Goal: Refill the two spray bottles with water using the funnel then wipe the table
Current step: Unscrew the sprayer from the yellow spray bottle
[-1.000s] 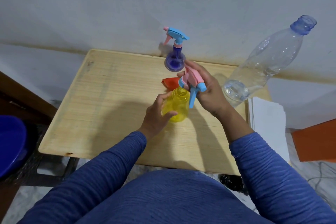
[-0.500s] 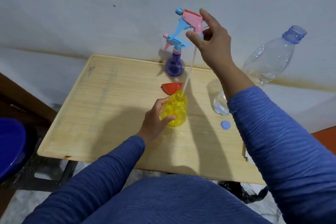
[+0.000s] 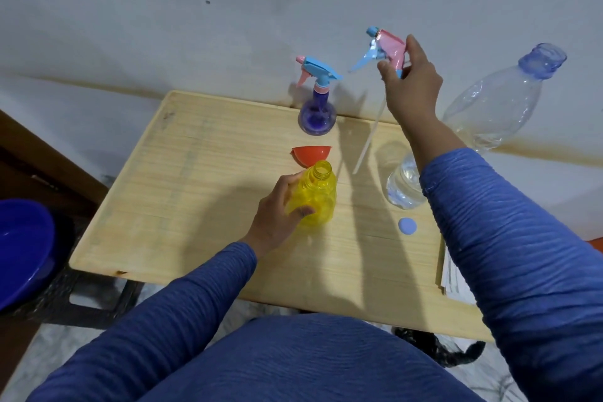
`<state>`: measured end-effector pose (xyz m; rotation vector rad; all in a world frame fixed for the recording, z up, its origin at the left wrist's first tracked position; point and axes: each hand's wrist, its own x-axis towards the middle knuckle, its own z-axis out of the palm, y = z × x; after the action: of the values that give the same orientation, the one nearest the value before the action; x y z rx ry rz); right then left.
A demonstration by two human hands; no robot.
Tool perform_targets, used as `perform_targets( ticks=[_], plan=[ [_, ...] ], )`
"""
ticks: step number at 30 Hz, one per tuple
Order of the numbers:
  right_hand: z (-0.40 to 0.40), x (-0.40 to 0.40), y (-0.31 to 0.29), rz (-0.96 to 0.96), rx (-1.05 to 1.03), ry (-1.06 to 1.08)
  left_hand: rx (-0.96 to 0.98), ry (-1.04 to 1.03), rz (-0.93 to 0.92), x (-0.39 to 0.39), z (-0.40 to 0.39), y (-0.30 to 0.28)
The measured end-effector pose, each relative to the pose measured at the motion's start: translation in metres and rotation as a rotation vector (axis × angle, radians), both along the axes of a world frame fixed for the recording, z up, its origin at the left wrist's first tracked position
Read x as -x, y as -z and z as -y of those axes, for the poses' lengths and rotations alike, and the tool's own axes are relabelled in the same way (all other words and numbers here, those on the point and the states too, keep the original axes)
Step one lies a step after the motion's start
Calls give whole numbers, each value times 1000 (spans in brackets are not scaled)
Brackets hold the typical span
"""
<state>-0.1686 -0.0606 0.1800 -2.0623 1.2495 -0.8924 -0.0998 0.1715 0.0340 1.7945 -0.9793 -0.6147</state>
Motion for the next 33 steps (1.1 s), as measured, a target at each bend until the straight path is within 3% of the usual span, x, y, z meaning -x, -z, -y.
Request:
perform_targets(
  ticks=[5, 14, 17, 19, 21, 24, 29, 33],
  plan=[
    [-18, 9, 69, -241, -128, -29, -14, -13, -45, 0, 1, 2],
    [-32, 17, 144, -291, -367, -41, -1, -30, -48, 0, 2, 5],
    [-33, 16, 150, -344, -354, -55, -6, -37, -37, 0, 2, 5],
    [-34, 14, 149, -367, -234, -42, 0, -39, -32, 0, 3, 6],
    [-38, 10, 142, -273, -118, -72, -5, -39, -34, 0, 3, 6],
    [-43, -3, 132, -86, -204, -268, -8, -39, -41, 0, 2, 6],
    [-45, -17, 133, -117, -352, -375, -14, -29, -64, 0, 2, 7],
    [-45, -14, 141, -31, -448, -411, -8, -28, -72, 1, 2, 7]
  ],
)
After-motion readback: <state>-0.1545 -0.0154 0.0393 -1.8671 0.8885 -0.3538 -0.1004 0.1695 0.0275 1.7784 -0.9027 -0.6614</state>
